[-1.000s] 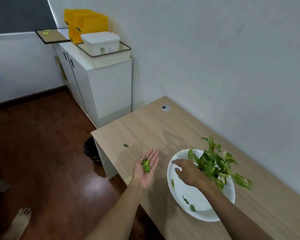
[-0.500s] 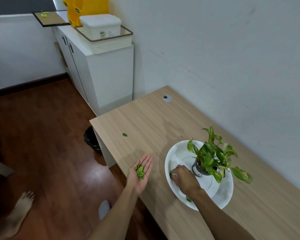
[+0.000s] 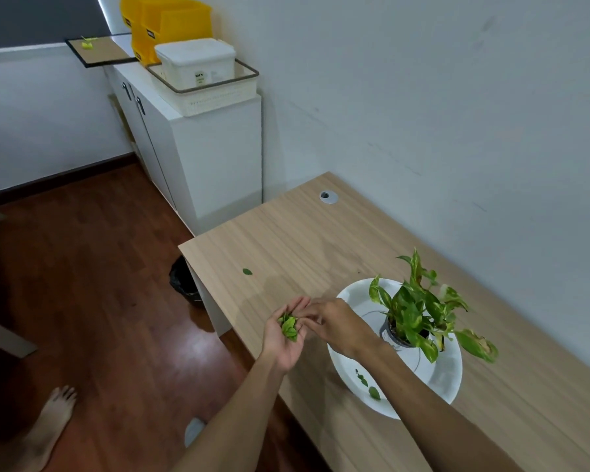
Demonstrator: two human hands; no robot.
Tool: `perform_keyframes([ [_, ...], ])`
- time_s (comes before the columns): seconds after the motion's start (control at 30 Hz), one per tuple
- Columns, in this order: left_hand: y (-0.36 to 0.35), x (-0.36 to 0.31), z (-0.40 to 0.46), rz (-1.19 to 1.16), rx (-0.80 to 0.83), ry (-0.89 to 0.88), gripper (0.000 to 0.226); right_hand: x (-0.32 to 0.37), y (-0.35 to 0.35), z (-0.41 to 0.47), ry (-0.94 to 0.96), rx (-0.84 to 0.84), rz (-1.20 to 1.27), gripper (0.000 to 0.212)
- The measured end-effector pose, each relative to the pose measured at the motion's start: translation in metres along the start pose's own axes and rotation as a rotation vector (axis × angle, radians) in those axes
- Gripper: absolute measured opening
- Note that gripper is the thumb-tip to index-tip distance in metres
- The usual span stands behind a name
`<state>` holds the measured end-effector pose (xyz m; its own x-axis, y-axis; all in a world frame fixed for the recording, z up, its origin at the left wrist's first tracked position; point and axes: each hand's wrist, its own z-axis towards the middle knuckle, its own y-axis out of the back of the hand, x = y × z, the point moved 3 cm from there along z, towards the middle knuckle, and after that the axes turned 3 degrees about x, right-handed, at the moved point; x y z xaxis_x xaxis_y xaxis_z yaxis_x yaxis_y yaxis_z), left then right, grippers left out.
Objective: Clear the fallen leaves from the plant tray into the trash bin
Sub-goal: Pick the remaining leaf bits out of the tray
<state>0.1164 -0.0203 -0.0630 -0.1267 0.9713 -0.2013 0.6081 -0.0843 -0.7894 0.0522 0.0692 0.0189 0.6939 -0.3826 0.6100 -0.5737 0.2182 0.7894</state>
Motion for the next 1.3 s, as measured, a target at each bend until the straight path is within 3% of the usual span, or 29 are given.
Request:
perform_keyframes([
  [0.3,-0.016,-0.001,0.007,-0.004,0.049,-0.014,0.044,-0.003,0.01,0.005,0.08,0.048,-0.138,0.051],
  [0.43,-0.018,0.002,0.013,-0.055,0.077,0.018,0.042,-0.021,0.034,-0.003,-0.05,-0.104,-0.116,0.04],
  [0.5,-0.012,0.007,0.014,-0.055,0.074,0.045,0.041,-0.035,0.035,-0.013,-0.11,-0.098,-0.128,0.032],
  [0.6,0.001,0.019,0.009,-0.043,0.032,0.057,0.04,-0.065,0.018,-0.034,-0.259,0.15,-0.328,0.043],
  [0.73,0.018,0.037,0.002,-0.013,0.002,0.083,0.041,-0.081,-0.005,-0.063,-0.283,0.455,-0.509,0.061],
  [0.83,0.026,0.045,-0.003,0.007,-0.005,0.089,0.041,-0.092,-0.017,-0.082,-0.236,0.563,-0.603,0.073],
  [1.0,0.031,0.044,-0.007,-0.002,-0.021,0.073,0.042,-0.113,-0.023,-0.102,-0.178,0.573,-0.705,0.087],
  [1.13,0.035,0.038,-0.009,0.008,-0.042,0.06,0.041,-0.116,-0.022,-0.104,-0.08,0.537,-0.706,0.077],
  [1.3,0.04,0.033,-0.007,-0.005,-0.058,0.061,0.041,-0.114,-0.026,-0.109,0.046,0.423,-0.671,0.04],
])
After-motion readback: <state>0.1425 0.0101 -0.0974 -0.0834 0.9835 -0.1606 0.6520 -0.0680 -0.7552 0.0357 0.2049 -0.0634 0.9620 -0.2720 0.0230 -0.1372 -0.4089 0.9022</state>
